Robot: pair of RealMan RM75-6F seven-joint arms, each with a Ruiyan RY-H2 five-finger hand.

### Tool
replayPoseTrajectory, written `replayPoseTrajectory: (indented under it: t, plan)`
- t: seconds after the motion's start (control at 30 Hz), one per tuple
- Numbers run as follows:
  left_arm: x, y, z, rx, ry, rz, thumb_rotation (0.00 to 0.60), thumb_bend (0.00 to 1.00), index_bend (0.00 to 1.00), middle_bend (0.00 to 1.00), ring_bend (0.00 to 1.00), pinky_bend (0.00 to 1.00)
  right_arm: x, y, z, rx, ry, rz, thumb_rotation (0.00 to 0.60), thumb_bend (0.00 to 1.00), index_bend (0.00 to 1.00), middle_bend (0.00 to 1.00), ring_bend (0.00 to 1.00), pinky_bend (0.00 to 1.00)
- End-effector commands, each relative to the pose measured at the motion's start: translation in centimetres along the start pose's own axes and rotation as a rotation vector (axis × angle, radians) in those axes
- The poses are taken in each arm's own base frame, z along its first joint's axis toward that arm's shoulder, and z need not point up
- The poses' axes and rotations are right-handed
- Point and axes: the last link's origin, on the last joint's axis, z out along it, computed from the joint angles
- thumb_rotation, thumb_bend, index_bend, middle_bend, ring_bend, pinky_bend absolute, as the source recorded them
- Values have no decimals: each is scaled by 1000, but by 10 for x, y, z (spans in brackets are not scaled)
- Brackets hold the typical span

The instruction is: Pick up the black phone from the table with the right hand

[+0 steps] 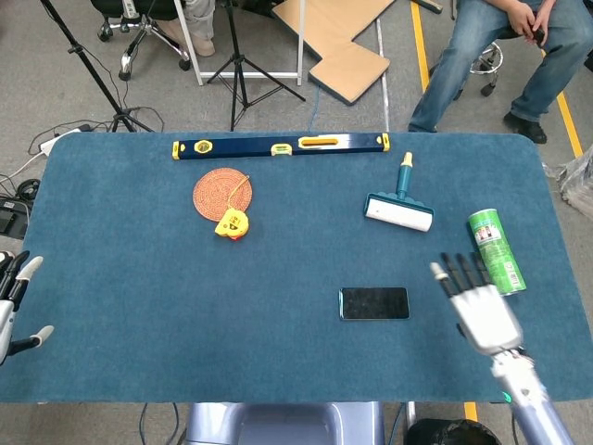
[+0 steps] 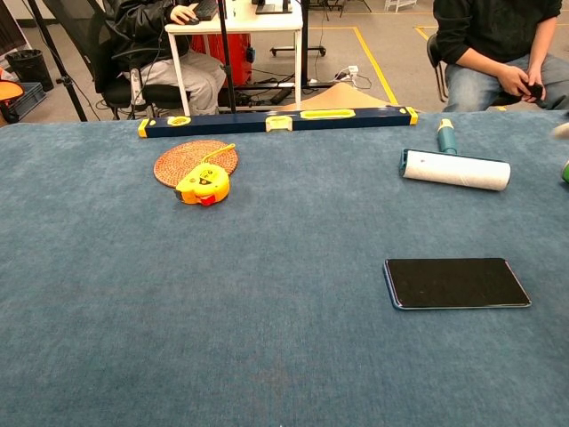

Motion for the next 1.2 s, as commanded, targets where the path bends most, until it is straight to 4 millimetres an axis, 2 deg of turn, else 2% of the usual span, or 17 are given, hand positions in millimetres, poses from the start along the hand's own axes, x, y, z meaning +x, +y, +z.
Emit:
replayPoseTrajectory:
  t: [0.03,0.2,0.33,0.53,0.77,1.2]
  plan:
    - [-3,-1,6,13,-7,7,600,0,0,0,0,0,15,-58,64,198,-52,-63,600,0,35,0,0,0]
    - [-7,-6,13,47,-28,11,600,0,0,0,0,0,17,-96,93,287,-109,-34,600,0,31,0,0,0]
    - [-8,-10,17,68,-37,10,600,0,0,0,0,0,14,-120,113,339,-113,-113,600,0,41,5,0,0]
    - [-9,-13,20,84,-41,11,600,0,0,0,0,0,10,-145,119,362,-155,-125,600,0,77,51,0,0]
    - [-11,-12,21,86,-49,18,600,0,0,0,0,0,2,-151,117,342,-195,-150,600,0,91,73,0,0]
    - [-14,-6,21,74,-53,25,600,0,0,0,0,0,-14,-136,108,268,-252,-152,600,0,120,120,0,0]
